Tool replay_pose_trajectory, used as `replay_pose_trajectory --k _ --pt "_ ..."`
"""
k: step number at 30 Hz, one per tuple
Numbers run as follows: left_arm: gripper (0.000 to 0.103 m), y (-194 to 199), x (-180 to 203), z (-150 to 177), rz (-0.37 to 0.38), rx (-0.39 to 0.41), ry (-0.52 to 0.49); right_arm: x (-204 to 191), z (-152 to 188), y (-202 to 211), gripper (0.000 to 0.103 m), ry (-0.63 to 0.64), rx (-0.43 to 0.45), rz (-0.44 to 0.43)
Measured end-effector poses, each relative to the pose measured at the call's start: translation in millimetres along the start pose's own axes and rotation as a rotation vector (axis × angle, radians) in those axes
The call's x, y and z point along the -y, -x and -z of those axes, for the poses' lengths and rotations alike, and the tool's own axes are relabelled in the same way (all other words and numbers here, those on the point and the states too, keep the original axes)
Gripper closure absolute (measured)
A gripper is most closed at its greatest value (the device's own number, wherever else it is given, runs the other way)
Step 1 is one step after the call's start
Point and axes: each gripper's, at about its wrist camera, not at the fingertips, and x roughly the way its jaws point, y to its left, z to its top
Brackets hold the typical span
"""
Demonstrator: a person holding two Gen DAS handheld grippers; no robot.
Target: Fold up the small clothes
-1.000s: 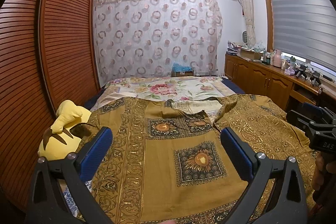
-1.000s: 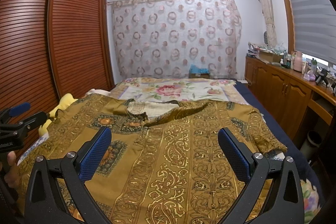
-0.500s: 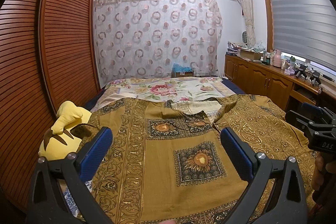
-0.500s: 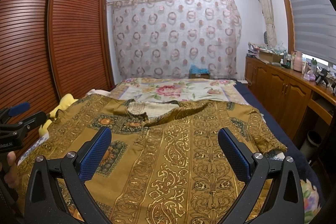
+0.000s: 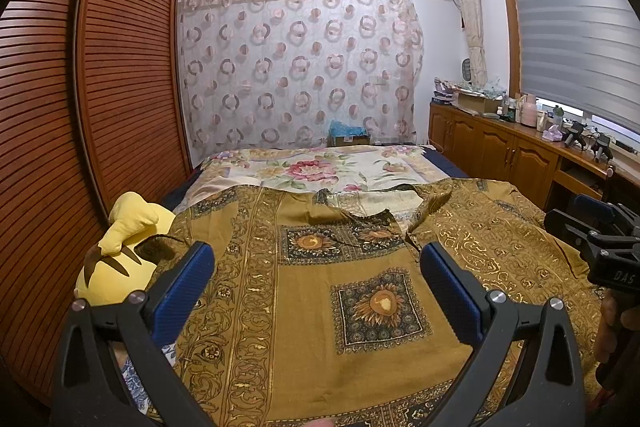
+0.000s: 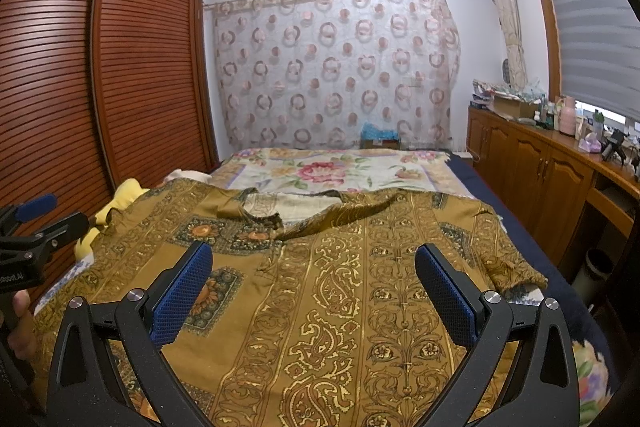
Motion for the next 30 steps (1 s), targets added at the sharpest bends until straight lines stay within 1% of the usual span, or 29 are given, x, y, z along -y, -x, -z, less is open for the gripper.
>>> replay_pose_trajectory --k 22,30 --pt "0.0 -1.3 1.3 1.6 0.001 0.0 -0.003 0.6 5.2 -3.4 0.0 -0.001 -0.001 -0.002" --pt "0.0 -2.2 -6.5 4.4 -0.006 -0.028 -0.006 -2.4 8.5 -7.3 0.0 0.005 -0.01 -0.015"
